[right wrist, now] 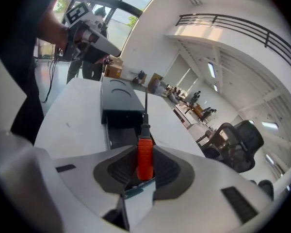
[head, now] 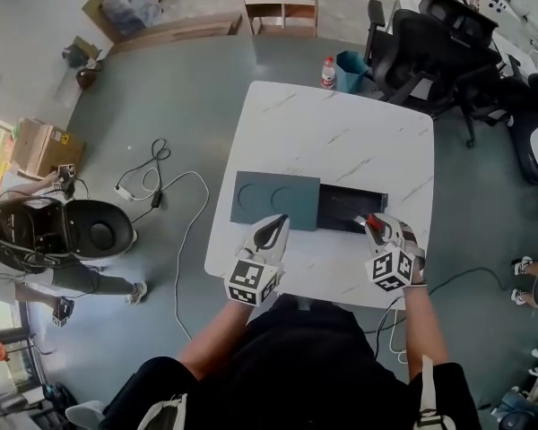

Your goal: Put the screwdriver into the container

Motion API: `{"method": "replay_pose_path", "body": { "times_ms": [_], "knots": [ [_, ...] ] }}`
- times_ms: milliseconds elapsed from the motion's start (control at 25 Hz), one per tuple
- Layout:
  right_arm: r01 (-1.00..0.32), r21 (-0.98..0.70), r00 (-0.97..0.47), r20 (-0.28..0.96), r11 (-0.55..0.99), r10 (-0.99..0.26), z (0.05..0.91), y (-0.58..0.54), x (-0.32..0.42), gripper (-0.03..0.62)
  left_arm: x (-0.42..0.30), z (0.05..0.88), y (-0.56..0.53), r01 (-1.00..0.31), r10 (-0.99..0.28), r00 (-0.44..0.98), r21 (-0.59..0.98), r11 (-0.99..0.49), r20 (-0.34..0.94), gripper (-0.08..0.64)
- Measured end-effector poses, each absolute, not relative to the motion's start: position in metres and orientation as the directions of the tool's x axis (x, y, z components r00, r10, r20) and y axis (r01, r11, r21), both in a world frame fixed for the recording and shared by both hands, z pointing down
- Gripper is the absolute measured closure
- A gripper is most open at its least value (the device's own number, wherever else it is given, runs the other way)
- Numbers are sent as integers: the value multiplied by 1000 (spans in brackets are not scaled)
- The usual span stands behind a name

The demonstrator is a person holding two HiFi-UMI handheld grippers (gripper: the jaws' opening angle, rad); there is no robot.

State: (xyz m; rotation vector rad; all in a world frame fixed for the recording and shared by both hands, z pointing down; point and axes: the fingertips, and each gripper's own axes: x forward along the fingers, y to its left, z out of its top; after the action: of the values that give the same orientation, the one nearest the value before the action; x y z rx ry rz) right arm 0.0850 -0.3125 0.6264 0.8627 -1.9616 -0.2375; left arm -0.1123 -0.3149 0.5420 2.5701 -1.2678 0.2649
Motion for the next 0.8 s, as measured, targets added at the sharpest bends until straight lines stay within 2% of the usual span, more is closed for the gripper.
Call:
{"method": "replay_pose_path", "body": {
  "times_ms": [400, 800],
  "knots": [
    [-183, 461, -192, 849, 868, -491, 688, -332, 95, 495, -110, 553, -318, -813, -757, 581, 154, -562, 299, 551],
    [-77, 334, -142, 929, 940, -342, 722, -341, 81, 494, -116, 558, -321, -824, -765, 565, 162, -543, 309, 551]
  ]
}}
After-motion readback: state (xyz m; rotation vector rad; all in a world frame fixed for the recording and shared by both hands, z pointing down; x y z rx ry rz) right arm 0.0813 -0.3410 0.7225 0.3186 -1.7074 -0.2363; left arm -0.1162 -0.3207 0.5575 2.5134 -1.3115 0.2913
